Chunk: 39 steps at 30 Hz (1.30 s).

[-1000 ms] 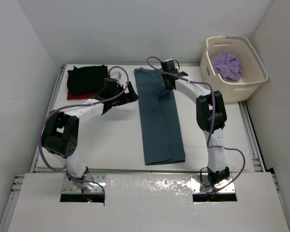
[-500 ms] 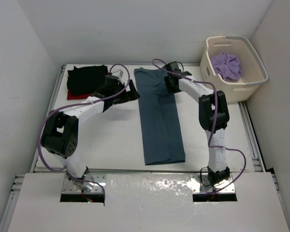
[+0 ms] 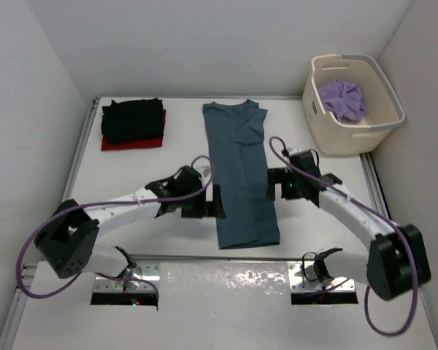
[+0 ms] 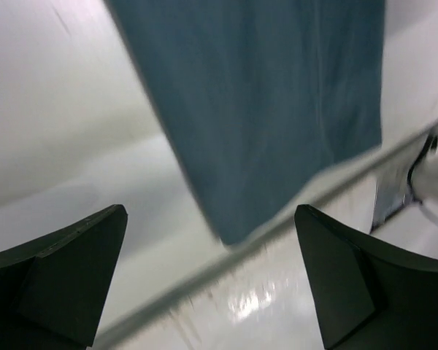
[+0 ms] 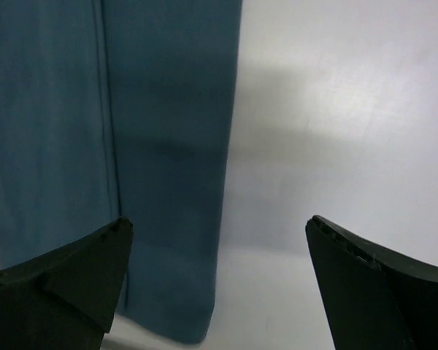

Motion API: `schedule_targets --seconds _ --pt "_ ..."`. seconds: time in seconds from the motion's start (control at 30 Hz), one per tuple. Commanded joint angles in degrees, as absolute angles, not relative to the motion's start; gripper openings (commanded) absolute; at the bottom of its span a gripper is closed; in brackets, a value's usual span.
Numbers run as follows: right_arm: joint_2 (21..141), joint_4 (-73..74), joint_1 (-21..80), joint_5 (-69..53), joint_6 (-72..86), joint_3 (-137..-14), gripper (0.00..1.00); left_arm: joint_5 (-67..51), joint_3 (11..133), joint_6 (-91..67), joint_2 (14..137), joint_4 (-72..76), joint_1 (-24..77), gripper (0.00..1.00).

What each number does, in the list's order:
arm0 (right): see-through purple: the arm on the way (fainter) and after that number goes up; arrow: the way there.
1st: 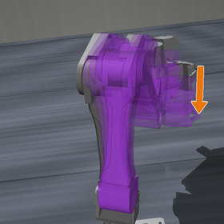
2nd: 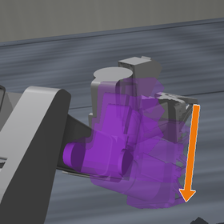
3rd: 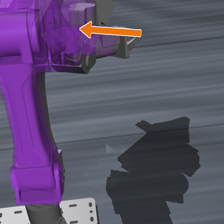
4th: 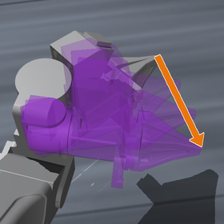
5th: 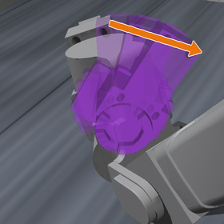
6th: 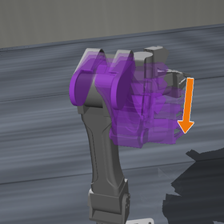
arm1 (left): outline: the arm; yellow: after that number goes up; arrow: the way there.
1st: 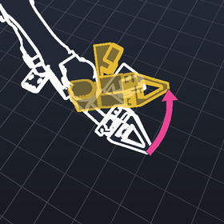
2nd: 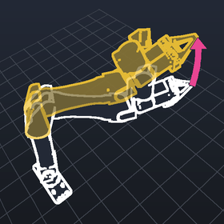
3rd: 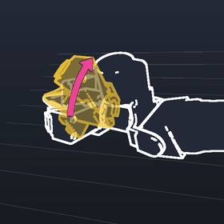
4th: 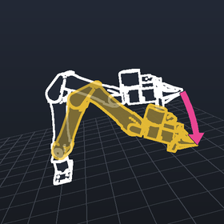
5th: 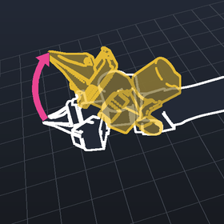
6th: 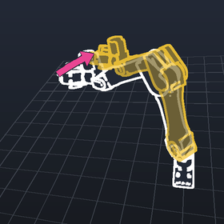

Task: Fold and stack the t-shirts
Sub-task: Grab the bottom of the folded rectangular tshirt with both arms

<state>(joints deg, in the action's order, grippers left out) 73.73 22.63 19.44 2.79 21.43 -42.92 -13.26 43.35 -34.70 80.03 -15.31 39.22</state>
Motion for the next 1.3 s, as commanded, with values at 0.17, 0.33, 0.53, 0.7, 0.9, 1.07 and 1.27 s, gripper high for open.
schedule_targets --seconds 0.17,0.33,0.53,0.7,0.9,1.07,1.27 --pt "53.6 30.8 20.9 -20.4 29.4 -26.6 0.99 -19.3 33.1 -50.7 75.6 -12.7 54.6 1.00" --pt "49.2 34.2 21.3 -21.5 30.9 -20.3 0.99 -19.1 30.9 -52.1 78.2 -7.9 56.1 0.90" --pt "48.9 34.6 21.4 -20.7 31.6 -17.1 0.98 -18.1 33.4 -50.8 85.6 -4.9 58.3 0.66" --pt "50.4 31.1 21.4 -18.3 33.3 -15.2 0.86 -17.5 36.2 -49.2 89.7 -5.1 58.4 0.36" --pt "53.6 25.7 21.4 -17.2 34.4 -14.4 0.54 -14.7 39.5 -47.1 92.2 -8.0 58.4 0.04" --pt "55.3 23.2 21.4 -16.6 33.8 -16.2 0.33 -13.4 42.0 -45.4 92.6 -8.9 58.3 0.00" --pt "55.2 21.2 21.4 -16.1 32.3 -19.6 0.00 -5.5 44.7 -42.8 87.6 -12.0 58.3 0.00"
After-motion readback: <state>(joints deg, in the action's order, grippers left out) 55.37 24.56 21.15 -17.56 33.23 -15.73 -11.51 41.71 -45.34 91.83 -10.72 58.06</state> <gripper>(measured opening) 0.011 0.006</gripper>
